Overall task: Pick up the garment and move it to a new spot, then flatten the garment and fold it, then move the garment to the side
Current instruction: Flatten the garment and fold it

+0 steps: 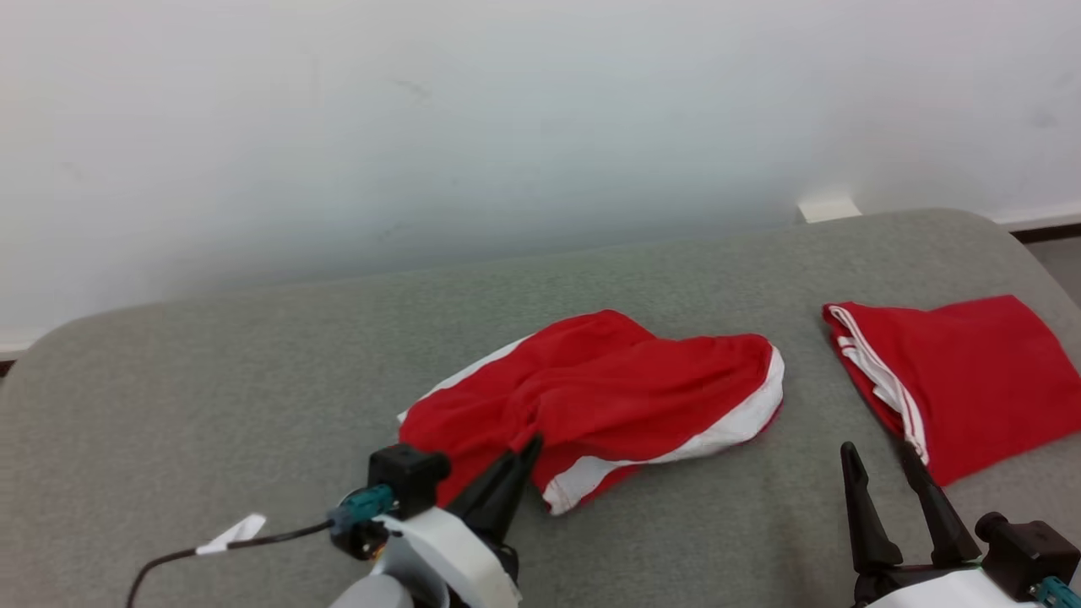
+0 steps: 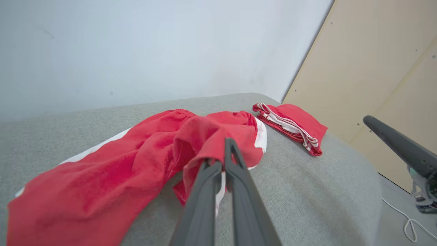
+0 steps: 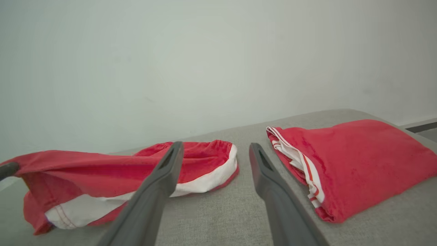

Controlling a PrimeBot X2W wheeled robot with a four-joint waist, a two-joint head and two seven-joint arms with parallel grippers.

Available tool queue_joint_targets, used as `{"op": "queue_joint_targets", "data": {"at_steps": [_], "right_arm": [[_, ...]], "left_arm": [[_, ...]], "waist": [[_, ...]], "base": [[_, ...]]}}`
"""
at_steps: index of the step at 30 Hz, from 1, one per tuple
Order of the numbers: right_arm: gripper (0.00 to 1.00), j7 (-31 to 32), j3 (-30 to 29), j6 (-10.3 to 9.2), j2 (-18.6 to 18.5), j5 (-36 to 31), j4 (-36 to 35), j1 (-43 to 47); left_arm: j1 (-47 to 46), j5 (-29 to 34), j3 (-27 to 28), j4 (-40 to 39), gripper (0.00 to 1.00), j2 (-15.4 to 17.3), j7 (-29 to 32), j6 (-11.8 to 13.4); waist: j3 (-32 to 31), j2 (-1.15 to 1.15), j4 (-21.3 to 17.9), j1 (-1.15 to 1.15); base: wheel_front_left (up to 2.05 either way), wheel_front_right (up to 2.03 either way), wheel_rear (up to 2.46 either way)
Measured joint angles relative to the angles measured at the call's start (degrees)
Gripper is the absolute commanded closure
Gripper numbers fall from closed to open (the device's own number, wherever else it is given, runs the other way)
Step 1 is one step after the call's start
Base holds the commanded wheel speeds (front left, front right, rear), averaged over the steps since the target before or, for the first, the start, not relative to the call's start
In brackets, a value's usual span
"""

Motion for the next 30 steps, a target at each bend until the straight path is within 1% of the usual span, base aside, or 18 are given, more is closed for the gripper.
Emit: {"op": "queue_joint_targets", "data": {"at_steps": [6,8,9,11,12,13,16,17,22,26,28,29,30], "right_arm": [[0.0,0.0,-1.0,0.0,-0.3,-0.4,-0.1,0.8],[0.0,0.0,-1.3,0.0,-0.5,-0.4,0.0,1.1],[0.0,0.0,-1.3,0.0,-0.6,-0.4,0.1,1.0],[0.0,0.0,-0.9,0.0,-0.5,-0.5,0.2,1.0],[0.0,0.1,-0.8,0.0,-0.5,-0.5,0.3,1.0],[0.0,0.1,-0.7,0.0,-0.5,-0.5,0.3,1.0],[0.0,0.4,-0.3,0.0,-0.6,-0.5,0.9,0.7],[0.0,0.6,0.1,0.0,-0.5,-0.5,1.1,0.6],[0.0,1.1,2.1,0.0,-0.1,-0.5,2.2,-0.9],[0.0,1.4,3.3,0.0,0.0,-0.5,3.1,-1.9],[0.0,1.5,3.9,0.0,0.1,-0.5,3.6,-2.5],[0.0,1.5,4.1,0.0,0.1,-0.5,3.7,-2.6],[0.0,1.5,4.2,0.0,0.1,-0.4,3.9,-2.7]], "left_arm": [[7.1,-1.8,1.8,-13.9,1.0,5.1,5.7,4.5],[9.4,-4.0,3.3,-18.1,1.0,6.3,7.1,5.5],[10.3,-5.1,3.9,-19.6,1.0,6.6,7.7,5.9],[11.0,-4.8,4.8,-21.0,1.0,8.6,8.8,7.4],[11.3,-5.8,6.0,-21.5,1.0,8.8,8.9,7.6],[11.4,-8.2,7.4,-21.5,1.0,8.5,9.0,7.8],[10.3,-9.4,8.6,-18.0,1.0,9.1,11.0,7.4],[9.4,-11.4,9.3,-16.1,1.0,8.8,11.6,7.0],[4.1,-14.5,10.7,-2.3,1.0,7.7,12.9,4.0],[0.2,-15.3,11.9,9.6,1.0,6.4,10.6,2.4],[-1.4,-14.9,11.6,14.3,1.0,6.0,8.9,1.7],[-2.0,-14.8,11.6,16.2,0.69,5.7,8.0,1.3],[-2.7,-14.7,11.3,17.7,0.06,5.4,7.2,0.9]], "waist": [[-0.4,0.0,3.4,0.0],[-0.5,0.0,4.3,0.0],[-0.4,0.0,4.7,0.0],[-0.3,0.0,5.1,0.0],[-0.3,0.0,5.1,0.0],[-0.2,0.0,5.1,0.0],[0.0,0.0,5.0,0.0],[0.1,0.0,4.8,0.0],[0.6,0.0,3.1,0.0],[1.2,0.0,1.5,0.0],[1.4,0.0,0.7,0.0],[1.4,0.0,0.4,0.0],[1.5,0.0,0.2,0.0]], "base": [[0.0,0.0,0.0],[0.0,0.0,0.0],[0.0,0.0,0.0],[0.0,0.0,0.0],[0.0,0.0,0.0],[0.0,0.0,0.0],[0.0,0.0,0.0],[0.0,0.0,0.0],[0.0,0.0,0.0],[0.0,0.0,0.0],[0.0,0.0,0.0],[0.0,0.0,0.0],[0.0,0.0,0.0]]}}
